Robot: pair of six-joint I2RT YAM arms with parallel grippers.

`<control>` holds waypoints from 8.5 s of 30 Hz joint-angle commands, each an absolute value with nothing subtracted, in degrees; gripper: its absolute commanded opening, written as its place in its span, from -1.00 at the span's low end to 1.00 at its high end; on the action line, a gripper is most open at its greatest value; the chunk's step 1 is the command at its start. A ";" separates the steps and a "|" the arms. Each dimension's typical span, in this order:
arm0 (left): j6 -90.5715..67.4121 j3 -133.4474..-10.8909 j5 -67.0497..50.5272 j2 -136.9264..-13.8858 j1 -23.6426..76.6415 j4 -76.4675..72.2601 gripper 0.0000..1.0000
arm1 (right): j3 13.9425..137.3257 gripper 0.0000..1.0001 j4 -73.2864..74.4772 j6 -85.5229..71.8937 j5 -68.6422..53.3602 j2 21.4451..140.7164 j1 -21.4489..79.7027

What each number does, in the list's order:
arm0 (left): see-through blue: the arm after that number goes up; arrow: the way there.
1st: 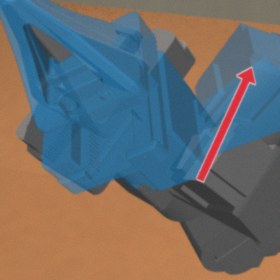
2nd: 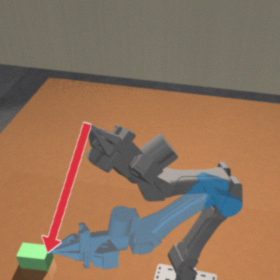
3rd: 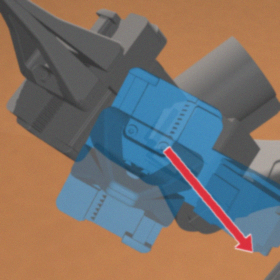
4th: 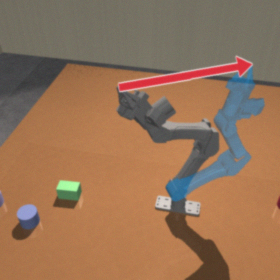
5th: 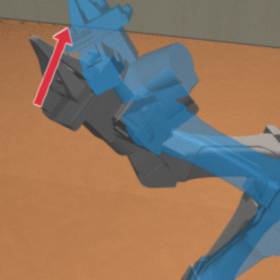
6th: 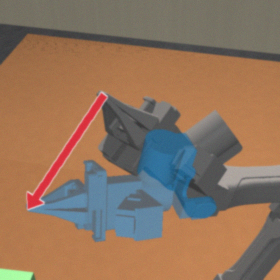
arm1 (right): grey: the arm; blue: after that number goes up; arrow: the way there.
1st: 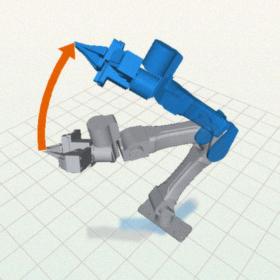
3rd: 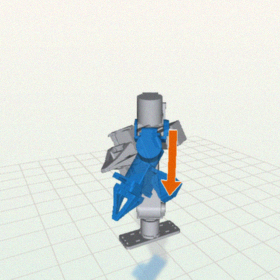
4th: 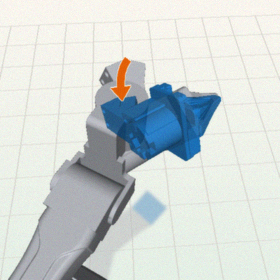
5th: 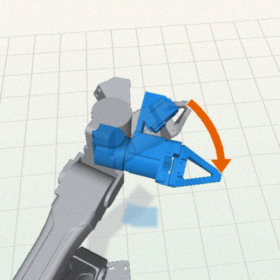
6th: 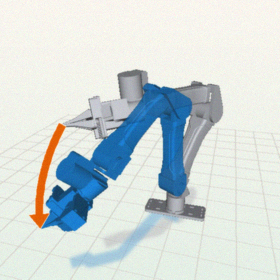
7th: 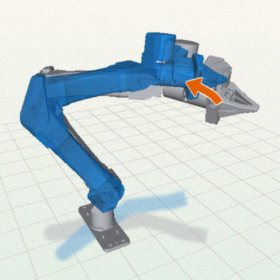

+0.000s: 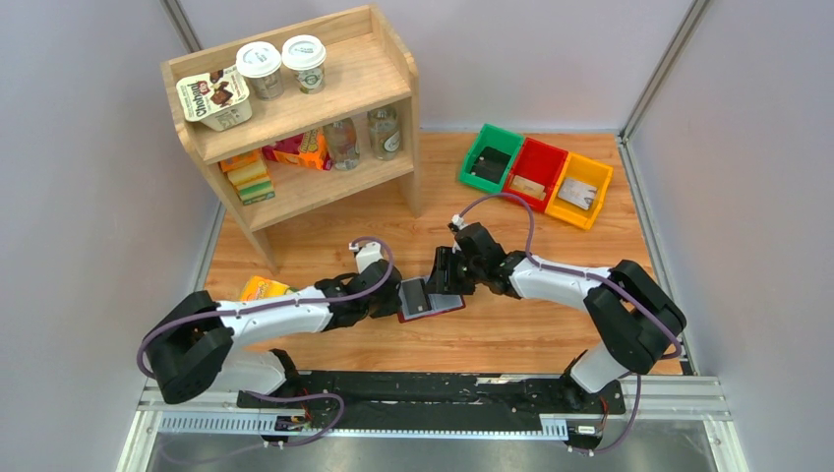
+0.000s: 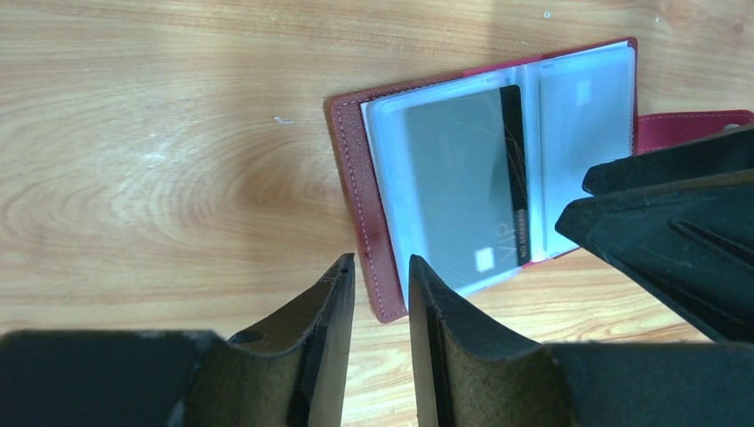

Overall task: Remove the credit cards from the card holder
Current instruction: Remove the credit card from the card holder, then place the credit card in the storage box.

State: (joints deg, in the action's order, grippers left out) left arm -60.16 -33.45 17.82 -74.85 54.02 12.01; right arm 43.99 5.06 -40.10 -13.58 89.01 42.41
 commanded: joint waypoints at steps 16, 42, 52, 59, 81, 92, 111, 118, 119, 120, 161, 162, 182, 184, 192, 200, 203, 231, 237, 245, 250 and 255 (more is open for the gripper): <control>-58.45 -35.07 14.51 -73.38 50.98 4.75 -0.30 | 45.53 -0.07 -3.78 -38.06 -20.83 91.32 41.13; -62.49 -31.11 11.95 -83.14 49.92 4.30 -0.60 | 40.79 -0.63 -16.25 -41.57 -30.05 96.59 38.68; -62.23 -31.73 11.51 -85.17 49.92 4.39 -1.00 | 37.88 -1.00 -23.47 -42.98 -34.01 96.85 36.48; -62.40 -31.90 11.51 -86.31 49.83 4.48 -1.00 | 36.56 -1.00 -22.24 -42.37 -34.02 96.86 33.84; -61.61 -33.05 9.84 -89.30 49.92 3.87 -1.00 | 38.94 -1.00 -20.48 -40.87 -36.48 100.90 33.13; -61.61 -32.96 9.49 -90.00 49.92 4.04 -1.00 | 37.88 -1.00 -12.14 -37.80 -34.63 95.10 28.56; -61.26 -33.66 9.32 -90.70 49.83 4.22 -1.00 | 38.41 -0.82 -5.62 -37.53 -31.99 93.60 26.37; -61.17 -33.58 9.23 -90.62 49.92 4.13 -1.00 | 37.44 -0.49 -11.60 -39.46 -35.94 95.01 26.46; -61.17 -33.57 9.23 -90.62 49.92 4.13 -1.00 | 37.44 -0.49 -11.95 -39.46 -36.03 95.36 26.37; -61.26 -33.66 9.23 -90.62 49.92 4.22 -1.00 | 37.35 -0.49 -12.39 -39.46 -36.12 95.62 26.37; -60.91 -33.58 9.14 -90.35 49.92 3.69 -1.00 | 35.95 -1.00 -3.08 -33.22 -37.09 89.83 17.75; -60.91 -33.75 9.14 -90.35 49.92 3.60 -1.00 | 35.95 -1.00 -3.34 -33.22 -37.52 90.00 17.75; -56.88 -35.94 14.23 -74.73 49.92 8.43 -0.18 | 33.22 -1.00 -7.82 -43.41 -34.11 76.91 16.88; -56.08 -36.56 15.47 -70.87 49.83 10.01 -0.03 | 33.14 -1.00 -8.52 -45.43 -32.53 75.07 16.79; -50.11 -39.10 20.65 -53.12 47.73 22.11 0.45 | 35.24 -1.00 -11.16 -55.18 -15.94 69.17 16.88; -34.82 -48.76 26.71 -35.97 36.66 40.05 0.66 | 44.46 -1.00 -13.97 -62.13 5.69 76.54 16.96; -26.49 -52.98 33.21 -32.09 36.30 43.67 0.66 | 49.64 -1.00 -14.85 -63.89 11.93 81.63 17.14; -18.28 -43.33 51.33 -19.51 36.21 42.28 0.66 | 99.31 -1.00 9.93 -80.76 58.88 126.11 23.73; -18.10 -43.24 51.59 -19.51 36.21 42.28 0.66 | 105.28 -1.00 13.88 -84.46 58.71 131.56 24.52; -18.28 -43.16 51.86 -19.34 36.21 42.98 0.66 | 109.07 -1.00 16.78 -89.73 56.52 136.14 24.87; -18.46 -43.07 51.77 -19.25 36.21 43.07 0.66 | 106.27 -0.79 16.79 -90.35 55.46 134.74 25.05; -18.37 -43.07 51.94 -19.34 36.21 43.07 0.65 | 101.70 -0.43 11.80 -87.73 53.44 131.32 25.57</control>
State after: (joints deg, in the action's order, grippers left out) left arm -19.57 -43.11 51.03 -18.92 36.47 43.09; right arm 104.79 15.77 -87.90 52.84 135.63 24.71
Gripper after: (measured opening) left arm 0.829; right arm 0.250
